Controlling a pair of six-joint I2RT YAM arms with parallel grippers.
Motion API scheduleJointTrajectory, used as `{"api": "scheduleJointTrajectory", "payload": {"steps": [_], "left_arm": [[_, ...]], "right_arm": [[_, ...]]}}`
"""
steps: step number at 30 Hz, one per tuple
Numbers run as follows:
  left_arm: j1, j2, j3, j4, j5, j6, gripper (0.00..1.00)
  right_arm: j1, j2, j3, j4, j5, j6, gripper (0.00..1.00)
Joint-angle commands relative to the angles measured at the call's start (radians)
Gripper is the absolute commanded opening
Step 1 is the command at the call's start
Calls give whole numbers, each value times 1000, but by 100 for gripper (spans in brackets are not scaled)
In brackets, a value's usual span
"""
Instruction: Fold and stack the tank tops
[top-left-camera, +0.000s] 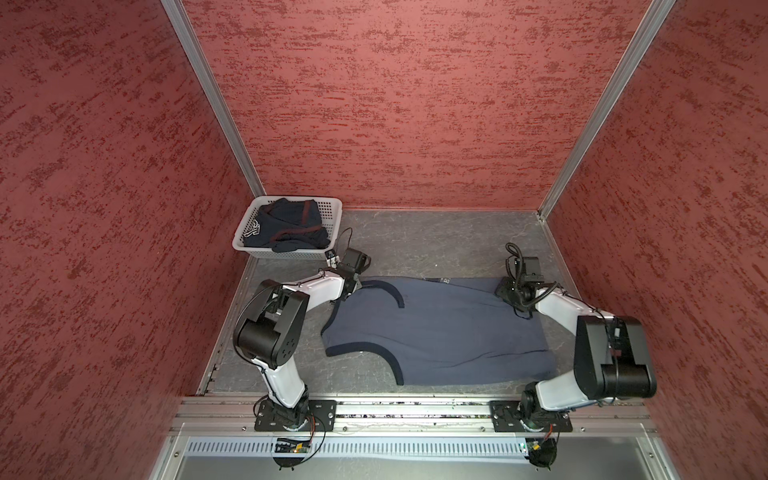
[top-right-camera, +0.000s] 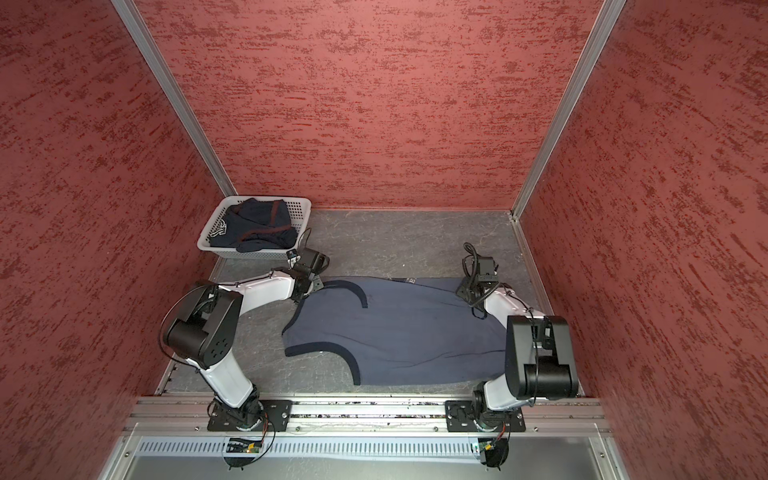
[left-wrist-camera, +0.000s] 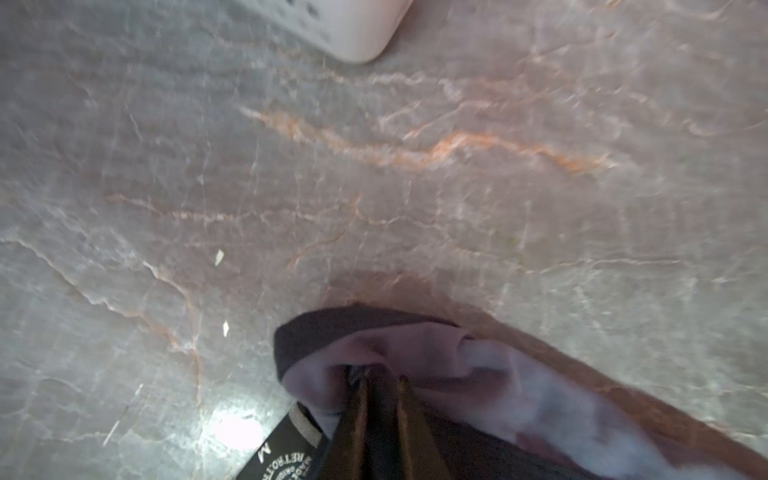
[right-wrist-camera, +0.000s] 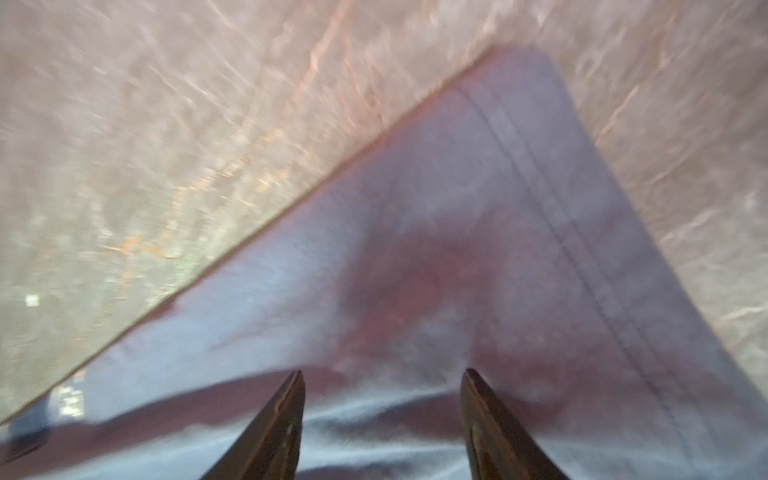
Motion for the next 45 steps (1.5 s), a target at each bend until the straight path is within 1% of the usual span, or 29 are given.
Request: {"api": "scheduleJointTrajectory", "payload": {"steps": [1, 3, 4, 7, 10, 12, 14, 17, 20, 23, 28, 32, 36, 38, 41, 45], "left_arm": [[20, -7, -14, 43, 26, -47, 26], [31, -31, -33, 57, 32, -52, 35], [37, -46, -41, 67, 37, -50, 37], [47, -91, -51, 59, 30, -37, 44], [56, -128, -56, 49, 32, -12, 51], [60, -143, -60, 49, 38, 4, 54], [73, -144, -65, 57, 66, 14, 54], [98, -125, -67, 78, 115, 26, 54], [116, -81, -46, 76, 158, 36, 53], [125, -31, -19, 75, 182, 49, 52], [133, 20, 8, 71, 206, 53, 49], [136, 32, 12, 73, 208, 53, 47], [140, 34, 5, 75, 212, 51, 46], [144, 35, 4, 77, 217, 49, 46], [145, 37, 2, 80, 220, 50, 45], [147, 35, 2, 79, 219, 47, 45]], "right_arm": [[-1, -93, -4, -7, -65, 0, 61], [12, -139, -2, -21, -95, -4, 61], [19, -154, -4, -25, -107, -6, 61], [85, -199, -9, -30, -150, -7, 60], [213, -201, 0, -35, -153, 11, 58], [312, -179, 10, -18, -140, 30, 57], [428, -130, 34, 0, -109, 53, 57], [570, -17, 104, 11, -57, 72, 57], [676, 122, 196, 3, -4, 75, 58], [746, 222, 286, -10, 41, 61, 58], [817, 351, 416, -69, 110, 38, 60], [846, 416, 471, -95, 140, 35, 60], [863, 476, 519, -143, 196, 30, 59], [871, 491, 532, -156, 213, 27, 56], [876, 503, 539, -160, 216, 24, 49], [883, 485, 538, -155, 215, 23, 30]]}}
